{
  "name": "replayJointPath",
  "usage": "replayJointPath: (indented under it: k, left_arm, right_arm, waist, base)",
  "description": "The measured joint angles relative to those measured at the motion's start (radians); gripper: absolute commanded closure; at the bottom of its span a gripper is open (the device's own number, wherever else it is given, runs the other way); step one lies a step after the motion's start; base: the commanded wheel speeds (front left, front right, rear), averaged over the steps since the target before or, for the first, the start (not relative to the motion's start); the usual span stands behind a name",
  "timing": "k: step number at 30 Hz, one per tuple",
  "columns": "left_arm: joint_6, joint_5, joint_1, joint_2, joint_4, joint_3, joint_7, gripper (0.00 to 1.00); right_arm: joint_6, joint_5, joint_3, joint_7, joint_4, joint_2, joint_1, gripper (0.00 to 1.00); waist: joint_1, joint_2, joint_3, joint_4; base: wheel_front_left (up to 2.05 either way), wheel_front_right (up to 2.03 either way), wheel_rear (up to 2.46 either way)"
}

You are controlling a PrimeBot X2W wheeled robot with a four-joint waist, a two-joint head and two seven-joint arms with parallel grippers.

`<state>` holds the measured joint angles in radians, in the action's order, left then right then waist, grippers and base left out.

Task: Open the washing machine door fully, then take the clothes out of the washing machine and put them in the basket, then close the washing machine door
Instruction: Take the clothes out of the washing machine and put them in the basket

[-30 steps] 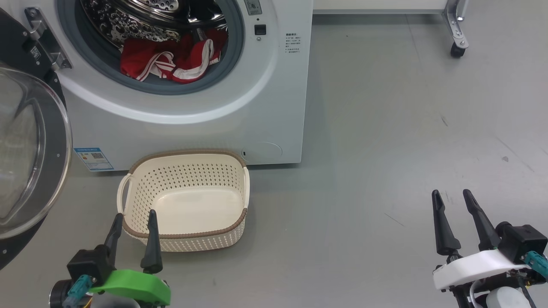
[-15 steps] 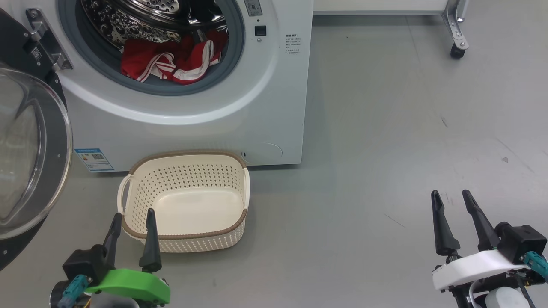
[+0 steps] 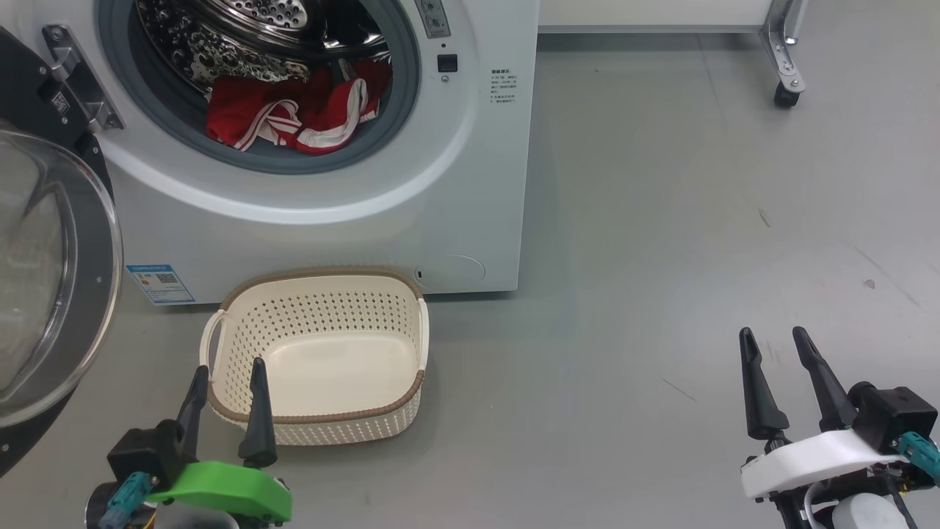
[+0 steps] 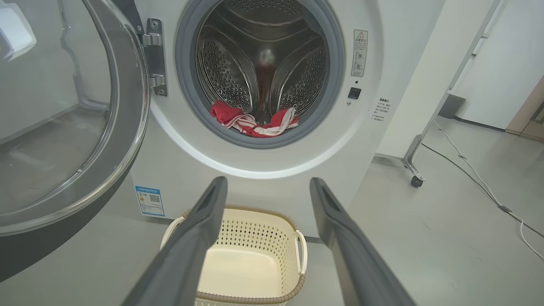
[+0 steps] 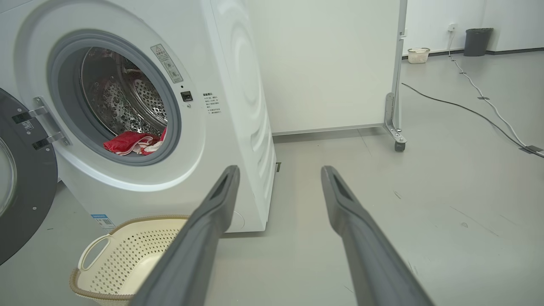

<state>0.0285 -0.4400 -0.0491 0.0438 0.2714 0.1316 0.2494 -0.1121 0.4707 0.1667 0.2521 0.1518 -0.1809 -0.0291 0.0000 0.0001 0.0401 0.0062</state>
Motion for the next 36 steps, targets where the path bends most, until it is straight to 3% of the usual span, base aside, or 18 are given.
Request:
replayJointPath:
  k: [36]
  left_arm:
    - [-0.006,0.057,0.009,0.0,-0.022,0.011,0.003,0.0]
  right_arm:
    - [-0.001,-0.007,0.007,0.0,0.013,0.0,0.0,0.0]
  waist:
    - [0.0,0.0,0.001,0.007]
  base:
    - [1.06,-1.06,0.0]
